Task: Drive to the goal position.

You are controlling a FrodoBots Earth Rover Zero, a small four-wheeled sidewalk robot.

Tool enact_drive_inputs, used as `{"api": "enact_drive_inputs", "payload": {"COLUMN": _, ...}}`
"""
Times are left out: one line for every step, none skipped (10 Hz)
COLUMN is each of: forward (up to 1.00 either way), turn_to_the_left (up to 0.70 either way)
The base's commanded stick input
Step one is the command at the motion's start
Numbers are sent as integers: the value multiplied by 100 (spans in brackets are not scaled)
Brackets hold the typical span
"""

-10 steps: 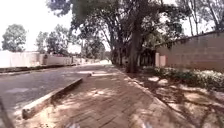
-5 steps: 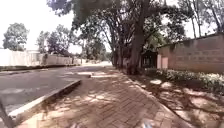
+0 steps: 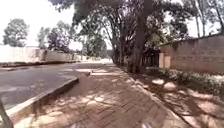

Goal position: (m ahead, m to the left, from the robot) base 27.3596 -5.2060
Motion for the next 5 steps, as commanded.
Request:
{"api": "enact_drive_inputs", "payload": {"forward": 50, "turn_to_the_left": 0}}
{"api": "enact_drive_inputs", "payload": {"forward": 50, "turn_to_the_left": 0}}
{"api": "enact_drive_inputs", "payload": {"forward": 50, "turn_to_the_left": 0}}
{"api": "enact_drive_inputs", "payload": {"forward": 50, "turn_to_the_left": 0}}
{"api": "enact_drive_inputs", "payload": {"forward": 50, "turn_to_the_left": 0}}
